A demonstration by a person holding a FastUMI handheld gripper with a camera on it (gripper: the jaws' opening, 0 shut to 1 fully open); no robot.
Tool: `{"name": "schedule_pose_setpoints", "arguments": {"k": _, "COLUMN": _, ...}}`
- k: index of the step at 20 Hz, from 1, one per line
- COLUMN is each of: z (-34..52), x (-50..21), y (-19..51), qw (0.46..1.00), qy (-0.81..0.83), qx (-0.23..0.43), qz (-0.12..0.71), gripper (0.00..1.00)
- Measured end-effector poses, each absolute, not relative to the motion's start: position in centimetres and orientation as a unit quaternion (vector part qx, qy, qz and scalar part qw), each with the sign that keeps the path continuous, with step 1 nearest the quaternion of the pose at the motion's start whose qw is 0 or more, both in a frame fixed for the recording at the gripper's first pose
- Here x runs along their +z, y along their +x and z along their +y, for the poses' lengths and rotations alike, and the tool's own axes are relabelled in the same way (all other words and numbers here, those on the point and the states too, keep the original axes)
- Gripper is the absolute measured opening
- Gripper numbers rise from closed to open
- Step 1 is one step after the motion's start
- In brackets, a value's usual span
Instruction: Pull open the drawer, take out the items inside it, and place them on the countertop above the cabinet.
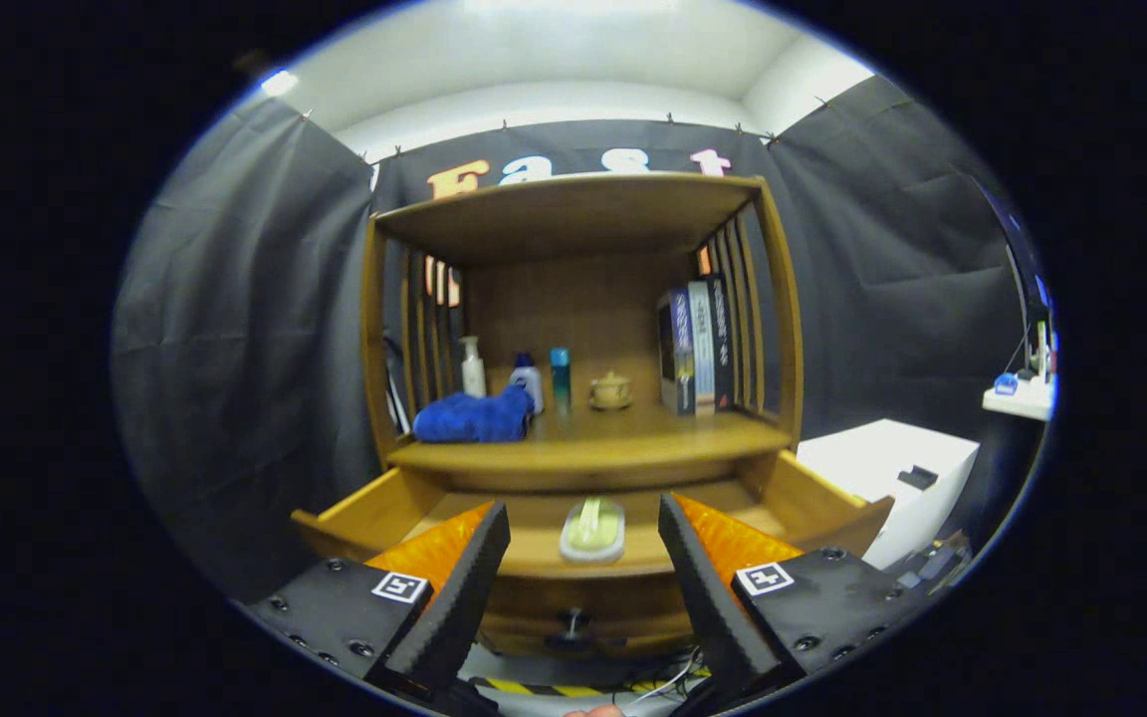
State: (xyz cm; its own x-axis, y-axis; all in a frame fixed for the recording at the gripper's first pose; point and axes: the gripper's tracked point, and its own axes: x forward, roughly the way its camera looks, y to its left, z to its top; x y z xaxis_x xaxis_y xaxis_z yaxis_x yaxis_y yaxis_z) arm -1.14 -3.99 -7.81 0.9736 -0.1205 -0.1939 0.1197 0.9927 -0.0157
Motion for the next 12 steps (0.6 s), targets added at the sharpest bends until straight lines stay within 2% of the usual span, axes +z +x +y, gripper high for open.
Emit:
{"name": "schedule_pose_setpoints", "arguments": {"k": 6, "z": -5.6, "x": -6.4, "y": 8.0, "qw": 0.984, "qy": 0.012, "qx": -0.056, "qz": 0.171, "gripper": 0.96}}
{"name": "schedule_pose_setpoints", "arguments": {"k": 12, "z": -5.6, "x": -12.6, "y": 13.7, "qw": 0.947, "qy": 0.052, "qx": -0.073, "qz": 0.309, "gripper": 0.96}}
